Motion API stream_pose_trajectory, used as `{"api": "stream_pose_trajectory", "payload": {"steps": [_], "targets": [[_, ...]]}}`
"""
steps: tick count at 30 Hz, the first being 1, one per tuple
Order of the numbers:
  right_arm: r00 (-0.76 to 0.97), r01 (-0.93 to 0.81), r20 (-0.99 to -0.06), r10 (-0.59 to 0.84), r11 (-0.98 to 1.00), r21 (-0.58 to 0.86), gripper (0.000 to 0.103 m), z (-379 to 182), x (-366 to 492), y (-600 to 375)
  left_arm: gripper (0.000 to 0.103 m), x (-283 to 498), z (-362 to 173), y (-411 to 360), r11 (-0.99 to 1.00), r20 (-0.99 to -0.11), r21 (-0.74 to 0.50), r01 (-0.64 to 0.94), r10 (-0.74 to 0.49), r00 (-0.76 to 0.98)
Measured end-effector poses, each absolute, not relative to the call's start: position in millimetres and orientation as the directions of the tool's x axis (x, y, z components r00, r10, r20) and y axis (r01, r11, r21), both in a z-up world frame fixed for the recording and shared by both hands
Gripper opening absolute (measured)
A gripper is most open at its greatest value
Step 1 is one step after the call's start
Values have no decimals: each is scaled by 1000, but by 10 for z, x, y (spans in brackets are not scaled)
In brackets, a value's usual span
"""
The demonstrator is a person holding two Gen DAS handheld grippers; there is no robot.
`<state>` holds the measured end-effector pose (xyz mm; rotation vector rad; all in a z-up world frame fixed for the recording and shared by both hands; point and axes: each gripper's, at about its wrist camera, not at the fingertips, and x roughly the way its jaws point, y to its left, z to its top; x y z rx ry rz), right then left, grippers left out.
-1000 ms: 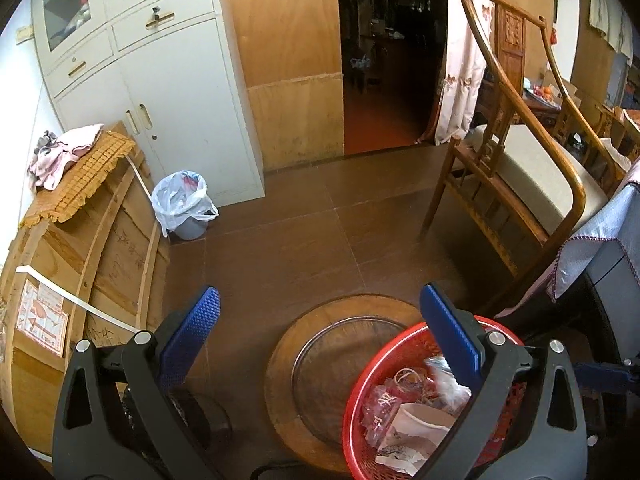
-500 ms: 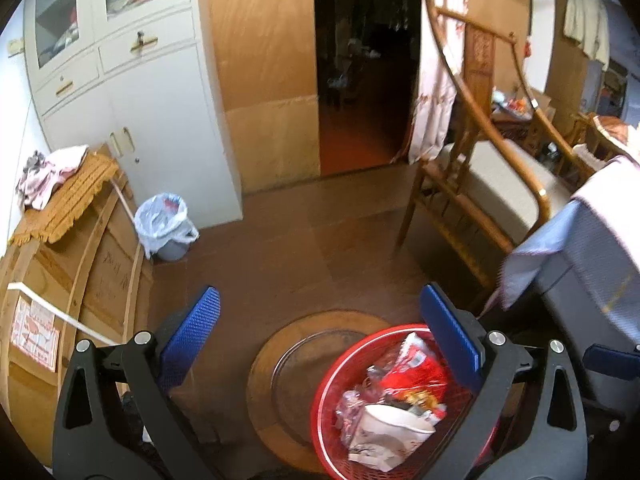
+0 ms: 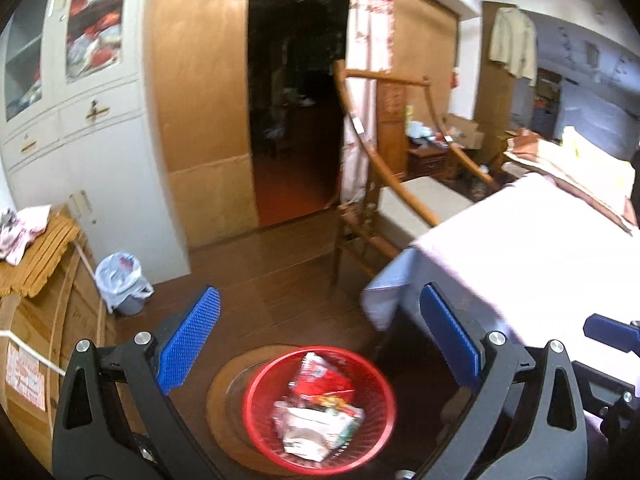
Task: Collect trash
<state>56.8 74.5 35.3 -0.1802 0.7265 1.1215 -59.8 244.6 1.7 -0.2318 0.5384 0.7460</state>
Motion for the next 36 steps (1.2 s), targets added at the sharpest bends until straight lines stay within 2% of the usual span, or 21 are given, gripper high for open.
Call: {"api": "stream_pose_trajectory", "payload": {"steps": [6, 9, 13, 17, 21, 28, 31, 36], "targets": [[261, -854, -521, 813, 445, 268, 84, 497, 673, 236, 96, -585, 305, 1963, 699, -523, 73, -711, 634, 569], [235, -868, -483, 844, 405, 285, 88, 543, 653, 101, 96, -716, 352, 1782, 662, -535, 114, -741, 669, 516], [208, -898, -466, 860, 357, 257, 92, 557, 513, 30, 96, -1028, 287, 1701, 607, -587, 84, -791, 671, 453], [188, -917, -502, 844, 334, 218, 94, 488, 309, 63, 96, -1243, 148, 1787, 547, -621, 39, -836, 669, 409], [200, -923, -539, 818, 342, 177, 95, 389, 150, 149, 96, -1249, -68, 1936, 567, -664, 6, -824, 618, 421], [171, -914, -672, 720, 371, 165, 95, -1, -20, 586, 96, -1291, -523, 2250, 570, -716, 50, -820, 593, 369], [139, -904, -743, 654, 390, 174, 95, -218, 1, 847, 96, -1299, -743, 2472, 573, -760, 19, -819, 540, 360], [124, -901, -809, 574, 407, 151, 95, -475, 21, 1207, 96, -1252, -1012, 2739, 577, -798, -21, -816, 482, 361]]}}
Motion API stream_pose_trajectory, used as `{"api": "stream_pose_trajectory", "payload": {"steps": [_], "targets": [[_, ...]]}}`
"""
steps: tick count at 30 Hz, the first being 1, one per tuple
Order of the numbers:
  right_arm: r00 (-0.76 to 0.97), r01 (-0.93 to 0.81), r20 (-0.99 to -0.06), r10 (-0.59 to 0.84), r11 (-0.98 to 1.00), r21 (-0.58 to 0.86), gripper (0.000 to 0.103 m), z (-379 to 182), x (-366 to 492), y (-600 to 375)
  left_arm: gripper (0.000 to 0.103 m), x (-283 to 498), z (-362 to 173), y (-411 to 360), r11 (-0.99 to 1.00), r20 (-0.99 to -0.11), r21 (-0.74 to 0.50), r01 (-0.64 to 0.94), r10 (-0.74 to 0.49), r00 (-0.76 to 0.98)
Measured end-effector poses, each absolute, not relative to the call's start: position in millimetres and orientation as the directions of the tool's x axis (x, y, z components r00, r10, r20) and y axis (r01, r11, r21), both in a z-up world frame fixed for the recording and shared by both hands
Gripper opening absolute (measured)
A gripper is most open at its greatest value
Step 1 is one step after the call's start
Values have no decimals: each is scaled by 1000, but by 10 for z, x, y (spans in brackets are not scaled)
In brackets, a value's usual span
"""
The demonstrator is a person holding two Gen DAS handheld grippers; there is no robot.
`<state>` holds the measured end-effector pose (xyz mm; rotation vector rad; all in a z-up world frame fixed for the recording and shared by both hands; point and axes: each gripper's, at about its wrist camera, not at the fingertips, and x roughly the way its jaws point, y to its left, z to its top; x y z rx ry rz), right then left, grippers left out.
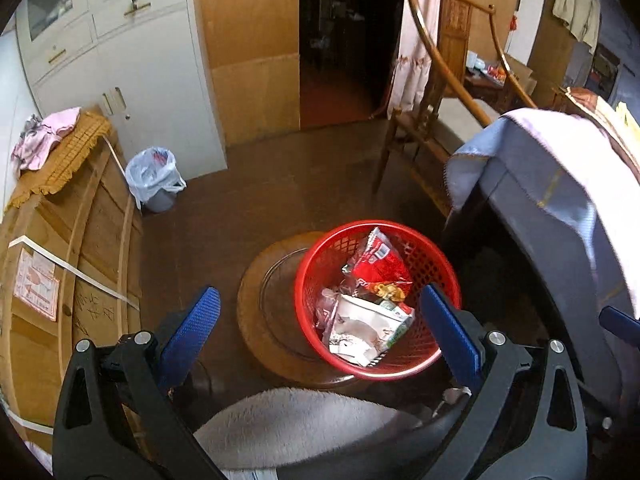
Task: Collect trash
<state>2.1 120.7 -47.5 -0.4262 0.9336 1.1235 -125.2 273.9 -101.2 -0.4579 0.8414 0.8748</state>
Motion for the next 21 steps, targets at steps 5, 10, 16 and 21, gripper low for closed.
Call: {"api": "stream_pose_trajectory", "payload": {"steps": [5, 10, 16, 21], "targets": [[95, -897, -865, 493, 419, 140, 95, -740, 90, 1510, 96, -1163, -1226, 2920, 570, -827, 3, -822, 463, 318], [82, -898, -893, 442, 421, 127, 95, -886, 172, 1686, 96, -1064, -1408, 2998, 594, -849, 17, -805, 433, 302], [86, -881, -909, 408, 457, 122, 95, -1012, 322, 1729, 96, -939, -1458, 3000, 621, -850, 35, -783, 430, 304], [79, -865, -903, 423, 479, 148, 95, -1041, 400, 1720, 96, -883, -1454, 2959, 637, -846, 40, -770, 431, 313]]}}
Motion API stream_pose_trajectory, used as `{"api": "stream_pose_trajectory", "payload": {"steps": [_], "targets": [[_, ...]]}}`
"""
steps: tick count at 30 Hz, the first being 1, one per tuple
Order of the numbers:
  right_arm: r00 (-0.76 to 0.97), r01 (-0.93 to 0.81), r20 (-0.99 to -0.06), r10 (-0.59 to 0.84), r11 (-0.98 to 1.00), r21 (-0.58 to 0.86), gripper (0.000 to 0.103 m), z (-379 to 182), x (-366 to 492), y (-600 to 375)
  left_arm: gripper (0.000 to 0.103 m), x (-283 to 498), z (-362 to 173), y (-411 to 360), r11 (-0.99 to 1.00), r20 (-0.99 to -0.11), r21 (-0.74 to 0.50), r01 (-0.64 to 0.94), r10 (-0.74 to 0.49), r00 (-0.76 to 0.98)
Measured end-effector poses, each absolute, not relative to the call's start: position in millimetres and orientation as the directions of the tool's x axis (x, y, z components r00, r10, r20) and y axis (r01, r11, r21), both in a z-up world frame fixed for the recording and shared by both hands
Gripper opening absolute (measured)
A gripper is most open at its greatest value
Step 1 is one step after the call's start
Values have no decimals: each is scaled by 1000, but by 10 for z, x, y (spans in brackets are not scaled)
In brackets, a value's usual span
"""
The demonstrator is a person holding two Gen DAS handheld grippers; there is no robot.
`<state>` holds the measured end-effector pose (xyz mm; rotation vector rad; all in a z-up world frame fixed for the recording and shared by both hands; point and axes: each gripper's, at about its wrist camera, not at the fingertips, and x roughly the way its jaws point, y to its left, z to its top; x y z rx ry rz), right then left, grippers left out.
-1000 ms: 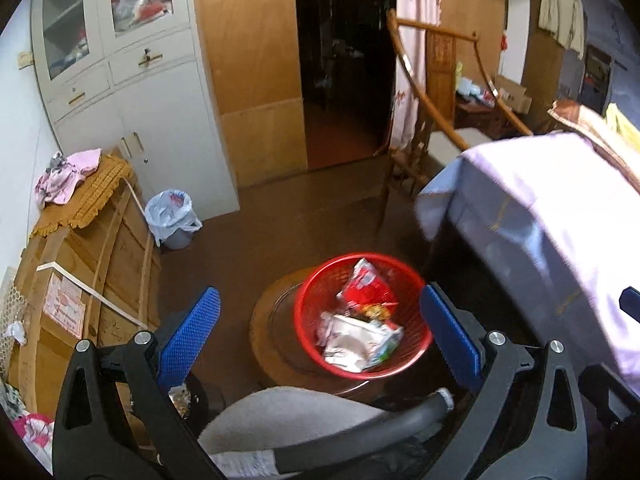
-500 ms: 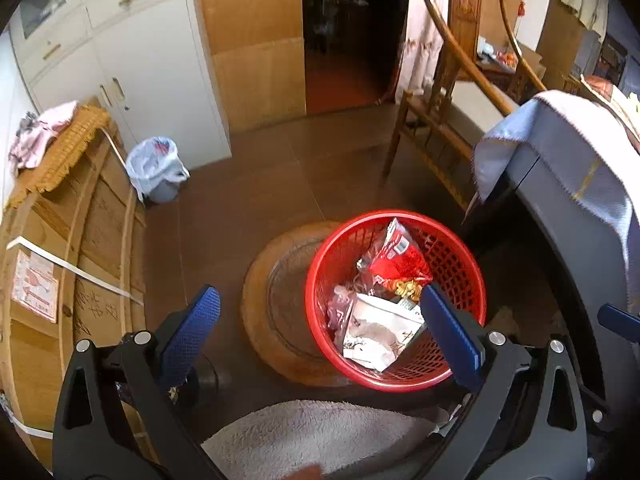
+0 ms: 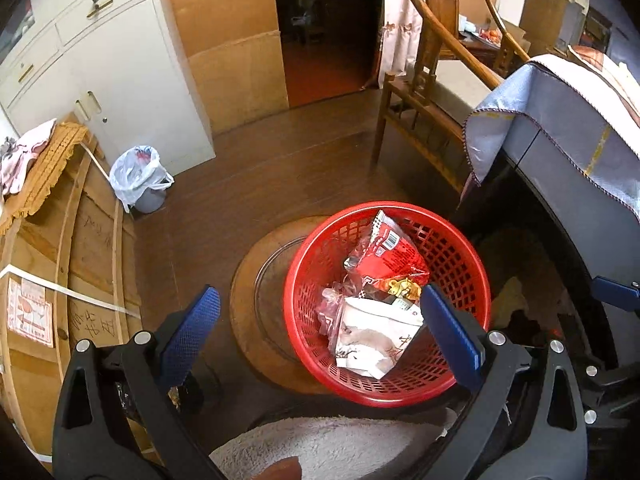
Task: Collect trash
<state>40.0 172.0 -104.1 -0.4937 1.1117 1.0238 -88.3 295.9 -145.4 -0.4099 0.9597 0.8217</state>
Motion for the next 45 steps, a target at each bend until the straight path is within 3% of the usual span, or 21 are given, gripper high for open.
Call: {"api": "stream_pose_trajectory", "payload": {"steps": [45], "targets": [[105, -870, -888, 448, 474, 136, 95, -946, 318, 1595, 96, -805, -1344, 2810, 649, -819, 68, -758, 470, 329]]}}
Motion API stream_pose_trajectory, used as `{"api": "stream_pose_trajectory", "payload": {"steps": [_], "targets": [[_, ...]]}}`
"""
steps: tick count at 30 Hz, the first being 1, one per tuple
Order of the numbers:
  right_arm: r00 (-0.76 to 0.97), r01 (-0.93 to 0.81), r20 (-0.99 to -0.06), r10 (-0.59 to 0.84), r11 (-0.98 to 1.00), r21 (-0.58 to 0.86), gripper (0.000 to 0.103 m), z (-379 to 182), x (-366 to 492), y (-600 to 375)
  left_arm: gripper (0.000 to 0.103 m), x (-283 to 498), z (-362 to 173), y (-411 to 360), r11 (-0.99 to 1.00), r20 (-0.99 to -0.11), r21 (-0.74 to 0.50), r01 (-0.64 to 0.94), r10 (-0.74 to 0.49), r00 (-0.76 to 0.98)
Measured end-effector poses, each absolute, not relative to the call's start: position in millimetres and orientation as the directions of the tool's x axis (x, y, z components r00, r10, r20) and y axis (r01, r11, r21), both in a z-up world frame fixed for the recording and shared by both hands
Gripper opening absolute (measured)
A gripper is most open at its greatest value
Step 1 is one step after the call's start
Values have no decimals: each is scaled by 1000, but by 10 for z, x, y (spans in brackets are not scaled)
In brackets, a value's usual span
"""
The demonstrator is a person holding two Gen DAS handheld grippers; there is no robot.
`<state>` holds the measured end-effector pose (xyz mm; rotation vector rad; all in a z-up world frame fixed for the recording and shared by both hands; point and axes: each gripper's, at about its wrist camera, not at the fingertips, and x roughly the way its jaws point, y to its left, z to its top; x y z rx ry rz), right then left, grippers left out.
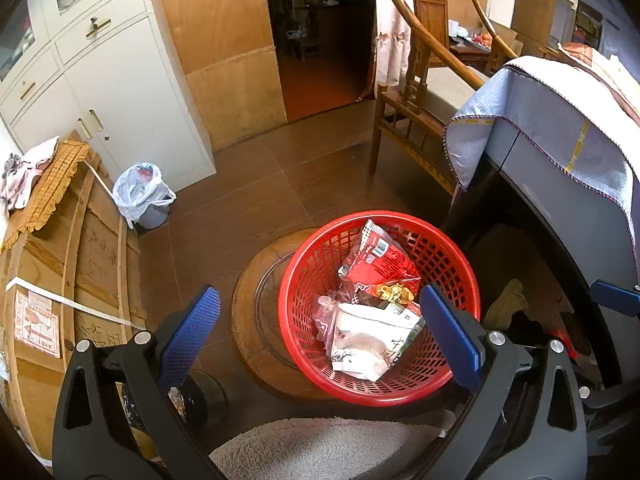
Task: Collect trash
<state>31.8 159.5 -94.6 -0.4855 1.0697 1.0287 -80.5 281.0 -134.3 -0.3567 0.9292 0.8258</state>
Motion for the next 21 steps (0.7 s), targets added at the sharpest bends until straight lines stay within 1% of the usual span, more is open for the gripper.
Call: {"api": "stream_pose_trajectory", "payload": {"steps": [21], "targets": [[106, -870, -887, 449, 473, 136, 95, -935, 310, 1602, 96, -805, -1341, 2806, 649, -818, 69, -758, 471, 329]]}}
